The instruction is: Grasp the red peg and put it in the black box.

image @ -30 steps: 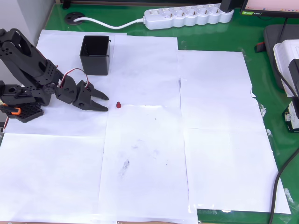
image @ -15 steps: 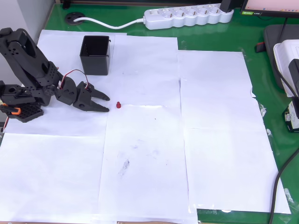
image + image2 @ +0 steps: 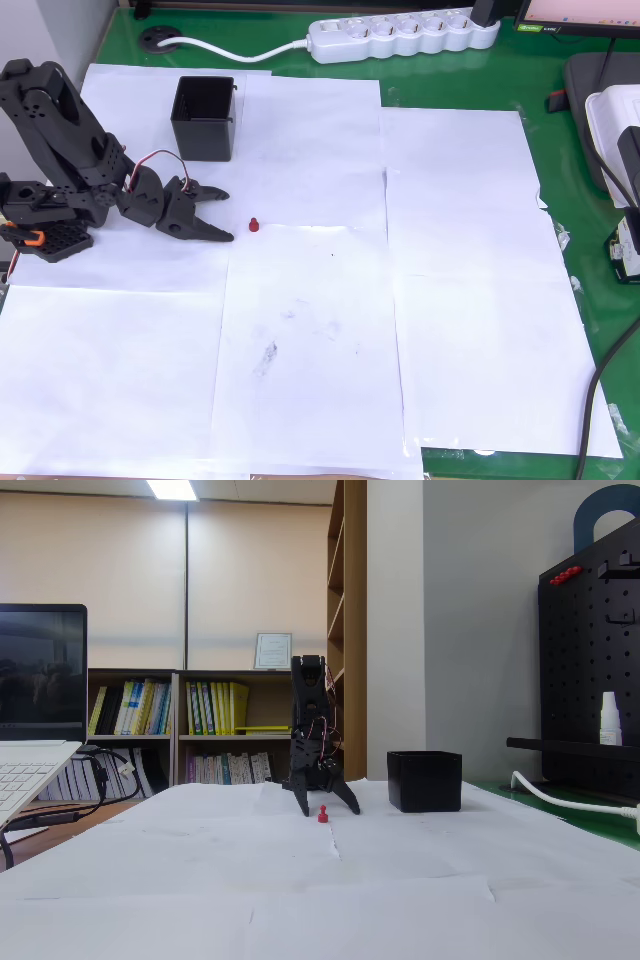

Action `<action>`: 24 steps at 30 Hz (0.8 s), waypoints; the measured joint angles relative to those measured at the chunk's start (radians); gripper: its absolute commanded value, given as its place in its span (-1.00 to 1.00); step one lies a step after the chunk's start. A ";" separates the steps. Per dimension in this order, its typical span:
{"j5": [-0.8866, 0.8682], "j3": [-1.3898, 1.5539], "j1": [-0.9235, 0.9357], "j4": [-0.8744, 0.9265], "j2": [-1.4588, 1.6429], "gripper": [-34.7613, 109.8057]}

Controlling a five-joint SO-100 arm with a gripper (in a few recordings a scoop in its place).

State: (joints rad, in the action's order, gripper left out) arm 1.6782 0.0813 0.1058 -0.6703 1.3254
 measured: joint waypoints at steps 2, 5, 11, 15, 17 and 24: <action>0.000 0.000 0.000 -0.011 0.009 0.00; -0.002 0.000 0.000 -0.031 0.035 0.00; -0.002 0.011 -0.012 -0.048 0.063 0.00; 0.006 0.025 -0.015 -0.074 0.100 0.00; 0.006 0.035 -0.017 -0.089 0.120 0.00; 0.006 0.077 -0.008 -0.130 0.196 0.00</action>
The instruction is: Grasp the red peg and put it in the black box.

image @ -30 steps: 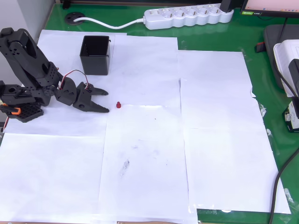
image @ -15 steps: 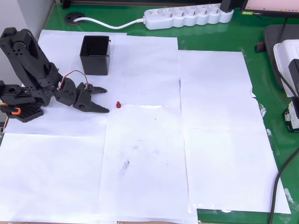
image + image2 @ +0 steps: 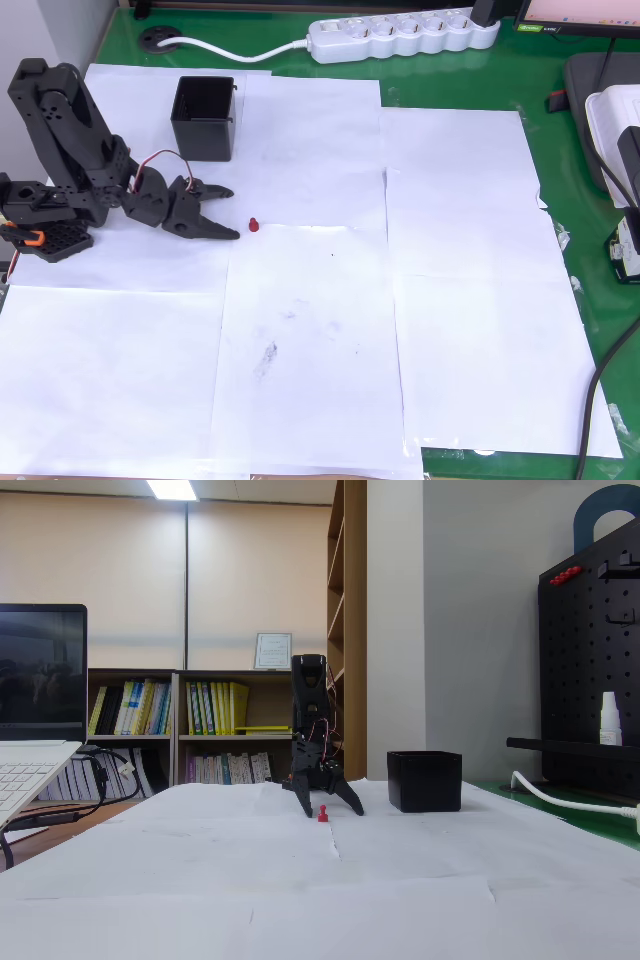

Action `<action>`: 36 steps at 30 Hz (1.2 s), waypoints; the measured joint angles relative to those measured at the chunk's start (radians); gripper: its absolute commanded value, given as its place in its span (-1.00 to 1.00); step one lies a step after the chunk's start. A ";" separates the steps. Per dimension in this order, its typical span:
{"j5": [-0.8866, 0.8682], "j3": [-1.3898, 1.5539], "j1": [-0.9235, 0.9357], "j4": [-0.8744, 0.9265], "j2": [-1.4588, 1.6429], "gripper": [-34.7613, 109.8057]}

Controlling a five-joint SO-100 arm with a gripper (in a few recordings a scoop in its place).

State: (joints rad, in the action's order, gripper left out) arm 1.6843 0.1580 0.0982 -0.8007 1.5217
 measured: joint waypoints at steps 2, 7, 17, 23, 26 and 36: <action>0.000 0.012 0.000 -0.015 0.025 0.00; 0.000 0.055 0.006 -0.084 0.109 0.00; 0.000 0.103 0.029 -0.150 0.198 -0.01; 0.029 0.104 0.029 -0.163 0.212 -0.16; 0.043 0.106 0.029 -0.164 0.213 -0.19; 0.057 0.115 0.026 -0.156 0.215 -0.34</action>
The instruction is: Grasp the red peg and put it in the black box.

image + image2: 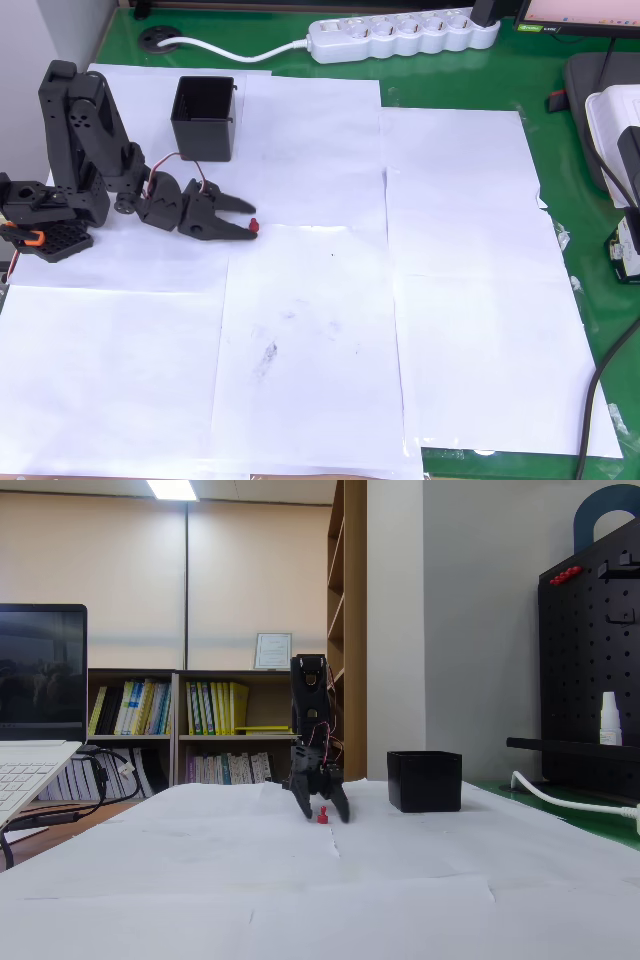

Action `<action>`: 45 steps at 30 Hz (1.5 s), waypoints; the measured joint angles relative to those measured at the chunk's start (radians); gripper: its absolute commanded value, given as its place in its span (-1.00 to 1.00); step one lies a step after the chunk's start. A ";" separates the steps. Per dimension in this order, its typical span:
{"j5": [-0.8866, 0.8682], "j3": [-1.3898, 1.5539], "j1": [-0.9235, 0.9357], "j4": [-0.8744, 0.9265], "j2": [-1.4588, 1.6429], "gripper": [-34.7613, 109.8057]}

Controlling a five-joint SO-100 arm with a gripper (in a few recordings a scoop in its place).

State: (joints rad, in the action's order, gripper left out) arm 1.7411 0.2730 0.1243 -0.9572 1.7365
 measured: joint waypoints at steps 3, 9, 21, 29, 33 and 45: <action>-0.002 0.000 0.000 0.000 0.000 -0.34; -0.002 0.000 0.000 0.000 0.002 -0.36; -0.002 0.020 0.000 0.000 0.012 -0.36; -0.002 0.044 0.000 0.000 0.031 -0.36; -0.002 0.044 0.000 0.000 0.035 -0.36; 0.005 0.044 0.000 0.000 0.037 -0.41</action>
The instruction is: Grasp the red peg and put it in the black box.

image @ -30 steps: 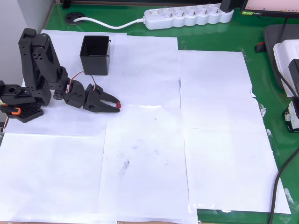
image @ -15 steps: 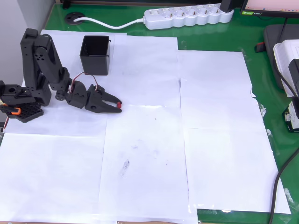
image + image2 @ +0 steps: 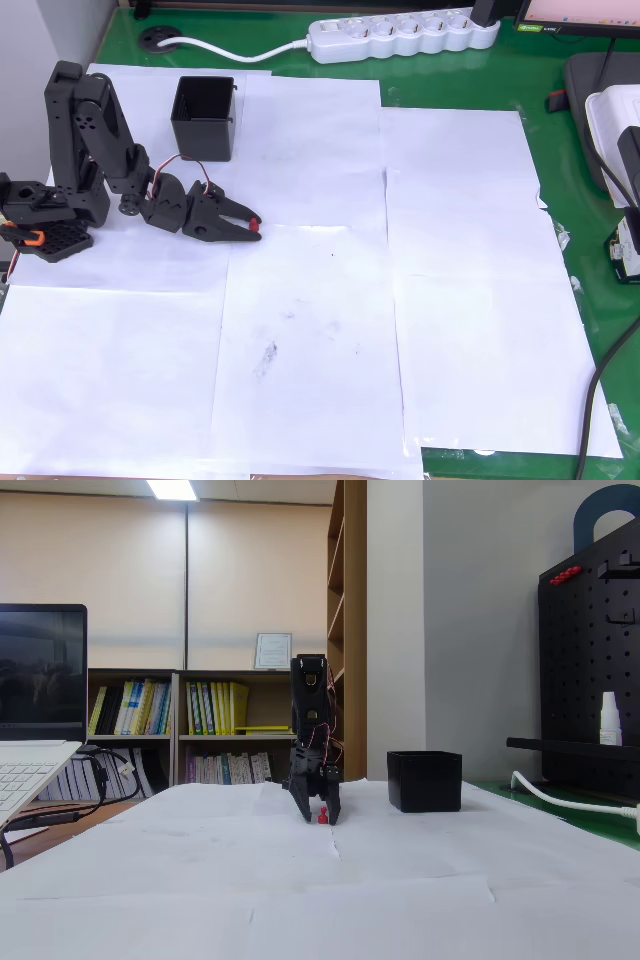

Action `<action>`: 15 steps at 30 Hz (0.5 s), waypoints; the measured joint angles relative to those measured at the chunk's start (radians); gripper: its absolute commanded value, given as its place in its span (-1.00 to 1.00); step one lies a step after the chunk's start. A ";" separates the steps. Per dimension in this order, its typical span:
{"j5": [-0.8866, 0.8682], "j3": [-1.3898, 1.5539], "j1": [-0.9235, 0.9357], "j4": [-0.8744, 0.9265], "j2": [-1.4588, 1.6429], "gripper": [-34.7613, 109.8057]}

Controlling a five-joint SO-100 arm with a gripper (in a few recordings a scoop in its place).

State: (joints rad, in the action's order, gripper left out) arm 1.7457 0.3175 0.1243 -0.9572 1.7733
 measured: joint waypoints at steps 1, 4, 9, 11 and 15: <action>0.006 0.000 0.000 0.000 0.000 -0.43; 0.012 0.000 0.000 0.000 0.003 -0.51; 0.012 0.000 0.000 0.000 0.009 -0.52; 0.012 0.000 0.000 0.000 0.009 -0.52; 0.011 0.000 -0.009 0.000 0.009 -0.52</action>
State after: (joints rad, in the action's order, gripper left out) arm 1.7564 0.3175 0.1150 -0.9572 1.7825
